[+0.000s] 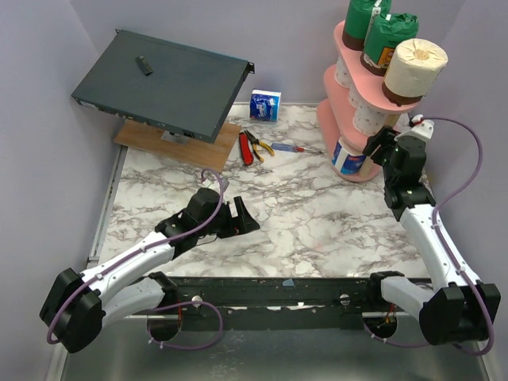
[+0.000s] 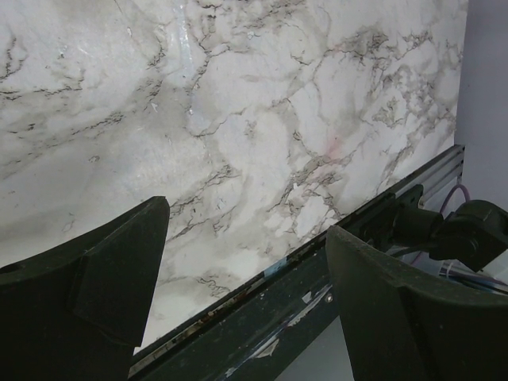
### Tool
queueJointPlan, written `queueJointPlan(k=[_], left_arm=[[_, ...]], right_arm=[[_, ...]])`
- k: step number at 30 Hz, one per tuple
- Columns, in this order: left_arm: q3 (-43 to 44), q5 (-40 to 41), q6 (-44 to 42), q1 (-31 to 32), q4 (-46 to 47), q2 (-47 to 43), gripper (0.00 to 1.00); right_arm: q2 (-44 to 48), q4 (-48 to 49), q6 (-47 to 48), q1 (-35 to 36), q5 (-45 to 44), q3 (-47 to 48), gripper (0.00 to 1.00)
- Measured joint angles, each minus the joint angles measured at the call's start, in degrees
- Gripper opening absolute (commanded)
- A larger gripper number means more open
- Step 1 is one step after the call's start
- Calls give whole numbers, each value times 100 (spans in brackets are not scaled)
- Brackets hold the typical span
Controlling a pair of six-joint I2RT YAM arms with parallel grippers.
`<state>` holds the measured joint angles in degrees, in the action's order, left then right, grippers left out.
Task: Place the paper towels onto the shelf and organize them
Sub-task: Adjust the shelf at the center of the board.
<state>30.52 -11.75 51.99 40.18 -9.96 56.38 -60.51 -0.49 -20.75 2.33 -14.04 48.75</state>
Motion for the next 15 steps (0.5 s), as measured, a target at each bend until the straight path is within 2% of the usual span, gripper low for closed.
queueJointPlan(k=[8, 15], left_arm=[[28, -9, -15, 0, -2, 59, 84], [63, -9, -17, 0, -2, 76, 84]], right_arm=[[-522, 439, 551, 341, -564, 181, 58], [-638, 522, 675, 341, -1049, 188, 62]])
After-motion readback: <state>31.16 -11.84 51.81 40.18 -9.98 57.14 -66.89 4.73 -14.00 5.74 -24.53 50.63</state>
